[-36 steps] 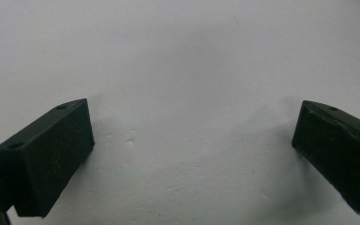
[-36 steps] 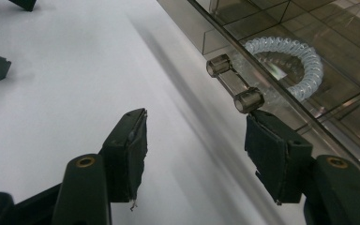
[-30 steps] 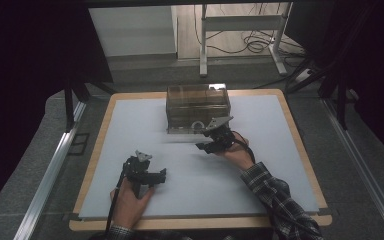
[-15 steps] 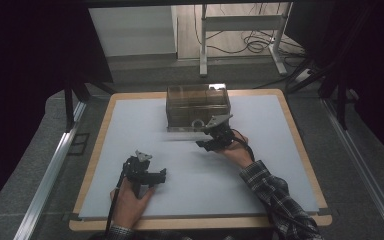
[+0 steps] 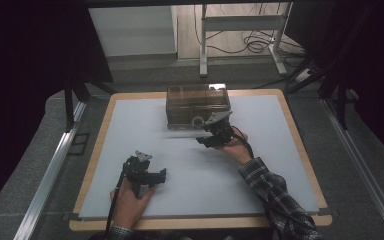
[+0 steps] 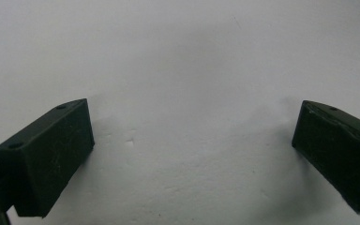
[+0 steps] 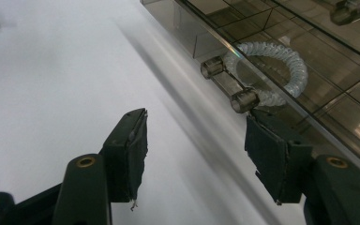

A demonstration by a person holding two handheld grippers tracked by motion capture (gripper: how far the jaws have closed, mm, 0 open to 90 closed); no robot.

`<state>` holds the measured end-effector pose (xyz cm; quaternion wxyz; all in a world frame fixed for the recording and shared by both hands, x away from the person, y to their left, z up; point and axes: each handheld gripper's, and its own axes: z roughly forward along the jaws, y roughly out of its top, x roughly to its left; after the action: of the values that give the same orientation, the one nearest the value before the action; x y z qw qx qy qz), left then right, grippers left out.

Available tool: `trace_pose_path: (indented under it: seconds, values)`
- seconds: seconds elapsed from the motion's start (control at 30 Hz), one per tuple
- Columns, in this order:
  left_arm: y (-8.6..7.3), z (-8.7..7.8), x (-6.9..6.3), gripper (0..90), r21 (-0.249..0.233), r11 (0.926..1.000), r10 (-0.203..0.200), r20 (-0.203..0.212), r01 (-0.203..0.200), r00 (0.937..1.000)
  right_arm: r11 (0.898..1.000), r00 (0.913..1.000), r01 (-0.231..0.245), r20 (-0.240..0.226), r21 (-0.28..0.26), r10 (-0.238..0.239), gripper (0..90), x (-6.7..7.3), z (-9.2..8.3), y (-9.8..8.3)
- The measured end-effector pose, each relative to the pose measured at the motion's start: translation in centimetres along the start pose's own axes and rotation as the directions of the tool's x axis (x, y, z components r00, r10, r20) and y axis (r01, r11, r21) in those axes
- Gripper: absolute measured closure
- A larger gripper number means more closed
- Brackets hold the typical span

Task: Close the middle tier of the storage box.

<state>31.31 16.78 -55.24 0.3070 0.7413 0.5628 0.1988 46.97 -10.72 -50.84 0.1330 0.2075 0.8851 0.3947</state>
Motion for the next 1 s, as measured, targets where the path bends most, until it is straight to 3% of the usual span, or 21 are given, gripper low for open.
trace_pose_path:
  seconds: [1.0]
  values:
    - [0.0,0.0,0.0,0.0,0.000,1.0000,0.000,0.000,0.000,1.0000,1.000,0.9996,-0.007,0.027,0.025,0.006,38.3,-1.0,1.2,0.8]
